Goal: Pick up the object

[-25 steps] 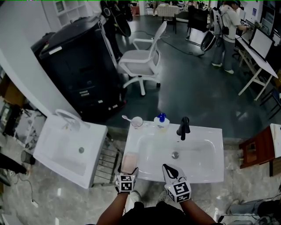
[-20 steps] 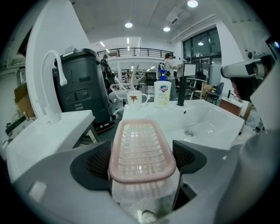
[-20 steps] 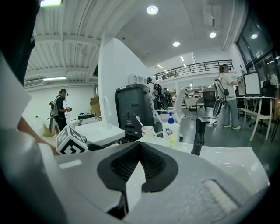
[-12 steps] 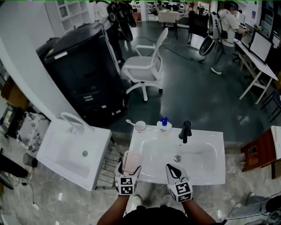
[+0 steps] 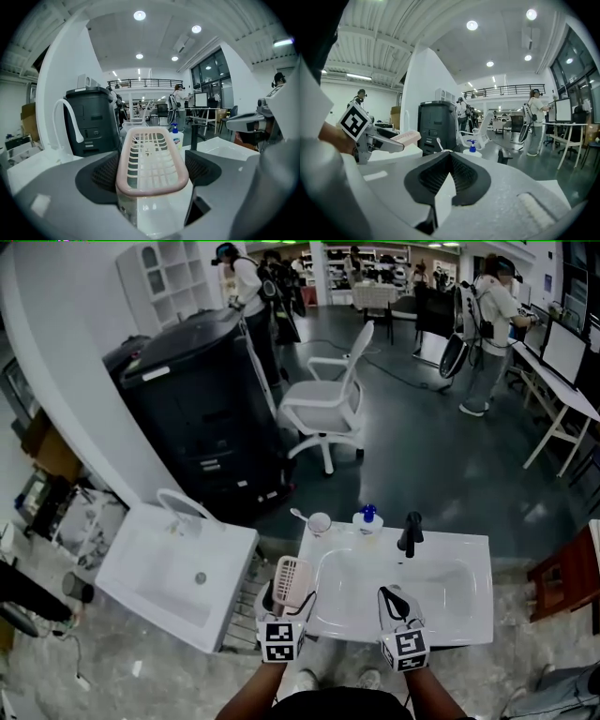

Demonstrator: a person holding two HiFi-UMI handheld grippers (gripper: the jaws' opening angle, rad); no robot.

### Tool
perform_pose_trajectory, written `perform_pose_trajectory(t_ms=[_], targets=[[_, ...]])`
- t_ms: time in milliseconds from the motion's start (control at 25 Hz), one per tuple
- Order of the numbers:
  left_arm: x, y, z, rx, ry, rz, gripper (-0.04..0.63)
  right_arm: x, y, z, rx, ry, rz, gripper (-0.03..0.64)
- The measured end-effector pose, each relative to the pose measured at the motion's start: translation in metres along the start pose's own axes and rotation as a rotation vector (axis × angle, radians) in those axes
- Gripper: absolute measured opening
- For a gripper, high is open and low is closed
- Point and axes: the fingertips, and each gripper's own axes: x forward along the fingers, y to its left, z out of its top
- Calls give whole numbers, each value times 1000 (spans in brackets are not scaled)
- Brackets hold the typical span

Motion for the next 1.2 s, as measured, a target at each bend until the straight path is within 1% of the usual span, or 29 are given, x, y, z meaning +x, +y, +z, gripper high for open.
perform_pose_trajectory(t_ms=[160,360,560,640,760,800,1000,1200], targets=[[-4,0,21,-2,-47,-1,465,1,-18,26,-33,-62,-40,3],[-11,0,41,7,-88,-8,465,2,-23,54,-71,-124,-46,3],[-12,-3,51,23,-113,-21,465,3,-31,69,-88,-160,-62,3],[-12,-4,53,23,-119,-26,465,3,-26,71,-105,-164,-56,3],[-11,-5,52,22,-119,-33,465,5,-4,74,-202,-167,-28,2],[-11,-5,51,21,-117,-34,465,6,0,75,-214,-169,-25,2],[-13,-5,48,23,-113,-38,465,3,4,76,-164,-171,-36,2],[-15,-7,50,37,-115,-39,465,1,4,70,-150,-158,-26,2]])
